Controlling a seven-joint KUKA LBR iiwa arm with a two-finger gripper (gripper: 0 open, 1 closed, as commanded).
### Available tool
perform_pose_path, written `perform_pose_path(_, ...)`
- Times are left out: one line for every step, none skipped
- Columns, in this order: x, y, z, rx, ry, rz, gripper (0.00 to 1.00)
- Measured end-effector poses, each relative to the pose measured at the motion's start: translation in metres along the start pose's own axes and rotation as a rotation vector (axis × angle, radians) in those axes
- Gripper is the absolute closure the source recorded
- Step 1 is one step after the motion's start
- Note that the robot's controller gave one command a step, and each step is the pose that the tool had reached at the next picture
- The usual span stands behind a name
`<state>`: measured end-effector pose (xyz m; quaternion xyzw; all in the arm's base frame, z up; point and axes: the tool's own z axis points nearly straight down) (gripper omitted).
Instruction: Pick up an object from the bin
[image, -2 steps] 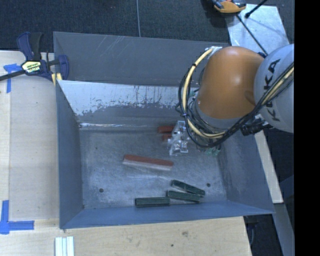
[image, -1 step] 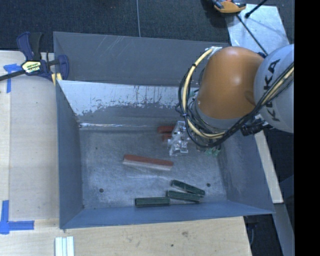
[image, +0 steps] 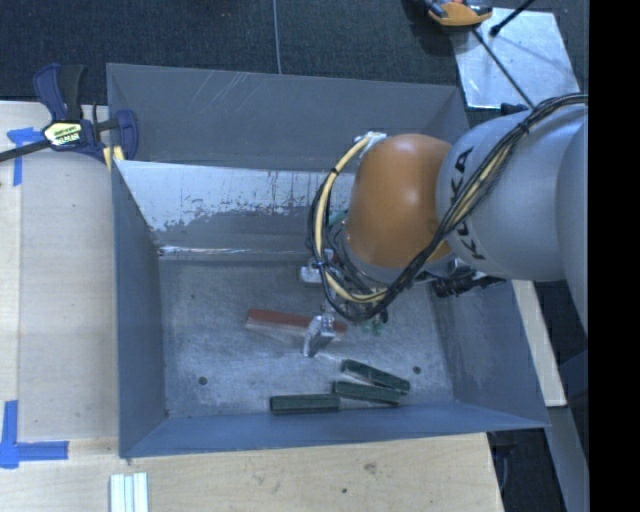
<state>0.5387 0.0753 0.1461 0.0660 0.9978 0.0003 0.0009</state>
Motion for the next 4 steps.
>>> perform_pose_path(0.000, 0.000, 0.000, 0.000, -0.001, 0.000, 0.00)
perform_pose_path(0.000, 0.006, 0.068, -0.006, -0.023, 0.038, 1.00)
perform_pose_path(0.000, 0.006, 0.068, -0.006, -0.023, 0.039, 1.00)
perform_pose_path(-0.008, 0.038, -0.091, -0.002, -0.006, -0.037, 1.00)
